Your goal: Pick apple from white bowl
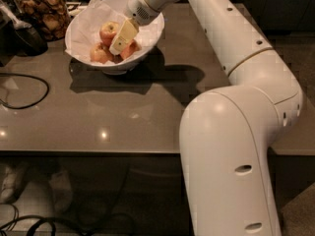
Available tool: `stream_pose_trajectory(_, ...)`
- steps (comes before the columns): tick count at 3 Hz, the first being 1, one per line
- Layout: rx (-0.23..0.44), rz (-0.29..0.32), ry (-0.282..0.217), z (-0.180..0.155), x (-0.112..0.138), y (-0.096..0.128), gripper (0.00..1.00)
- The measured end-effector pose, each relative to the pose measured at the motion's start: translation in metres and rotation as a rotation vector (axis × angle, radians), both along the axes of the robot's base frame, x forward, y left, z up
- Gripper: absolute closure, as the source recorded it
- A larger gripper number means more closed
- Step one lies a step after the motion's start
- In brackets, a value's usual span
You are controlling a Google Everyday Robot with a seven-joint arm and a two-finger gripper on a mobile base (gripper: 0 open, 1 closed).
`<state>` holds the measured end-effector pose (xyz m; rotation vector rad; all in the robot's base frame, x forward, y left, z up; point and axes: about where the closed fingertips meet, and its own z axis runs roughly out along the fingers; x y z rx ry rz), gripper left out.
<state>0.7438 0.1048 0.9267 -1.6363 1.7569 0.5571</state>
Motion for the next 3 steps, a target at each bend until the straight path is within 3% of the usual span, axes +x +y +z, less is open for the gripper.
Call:
stream_pose_trajectory(1, -0.007, 0.007, 0.007, -0.0095, 0.0063, 0.0008, 0.0)
stream_pose_trajectory(2, -0.001, 0.01, -0.011, -0.0118, 0.0127, 0.0005, 0.13)
stream_pose_trajectory(3, 0.0, 0.01, -0.012, -0.0118, 0.0129, 0.0006, 0.36)
